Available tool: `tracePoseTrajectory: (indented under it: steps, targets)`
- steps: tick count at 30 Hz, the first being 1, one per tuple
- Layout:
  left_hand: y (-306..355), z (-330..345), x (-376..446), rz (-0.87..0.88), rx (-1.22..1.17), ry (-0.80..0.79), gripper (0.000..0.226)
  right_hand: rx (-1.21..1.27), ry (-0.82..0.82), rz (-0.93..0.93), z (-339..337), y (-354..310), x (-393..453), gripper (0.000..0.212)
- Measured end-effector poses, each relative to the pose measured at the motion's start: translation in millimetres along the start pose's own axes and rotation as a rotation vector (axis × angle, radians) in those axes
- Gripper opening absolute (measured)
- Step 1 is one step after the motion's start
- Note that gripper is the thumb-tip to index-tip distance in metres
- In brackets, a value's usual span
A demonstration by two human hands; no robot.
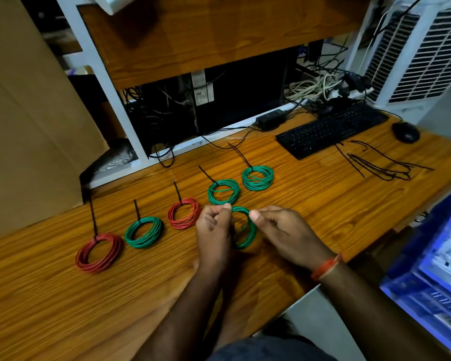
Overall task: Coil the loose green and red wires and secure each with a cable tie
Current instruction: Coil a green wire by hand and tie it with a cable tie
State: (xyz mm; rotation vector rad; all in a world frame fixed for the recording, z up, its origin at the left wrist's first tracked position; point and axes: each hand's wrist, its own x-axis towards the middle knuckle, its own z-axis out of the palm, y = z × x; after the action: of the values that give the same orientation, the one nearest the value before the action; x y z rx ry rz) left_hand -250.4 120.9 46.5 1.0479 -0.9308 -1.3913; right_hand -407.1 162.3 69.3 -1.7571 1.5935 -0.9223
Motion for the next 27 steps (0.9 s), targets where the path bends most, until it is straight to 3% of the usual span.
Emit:
tracePoseTrajectory:
  steps: [2, 4, 11, 15, 21, 27]
  targets:
    - [-3, 7, 3, 0.004, 0.022, 0.009, 0.016, 0.082, 0.0, -0.01, -1, 8, 2, 0.04]
    - [-8, 16, 8, -0.001, 0.025, 0.009, 0.017, 0.091, 0.046, -0.002, -1, 18, 4, 0.042]
    - [-41, 69, 19, 0.046, 0.18, 0.033, 0.024, 0.297, 0.362, 0.159, -16, 57, 11, 0.019]
    - [-53, 110, 22, -0.092, -0.028, -0.049, 0.02, 0.37, 0.465, 0.251, -39, 87, 21, 0.021]
    - [-91, 153, 26, -0.139, -0.15, -0.058, 0.01, 0.302, 0.47, 0.289, -72, 127, 23, 0.026]
    - [-129, 174, 30, -0.067, 0.083, 0.018, 0.007, 0.009, 0.247, 0.219, -106, 163, 16, 0.027]
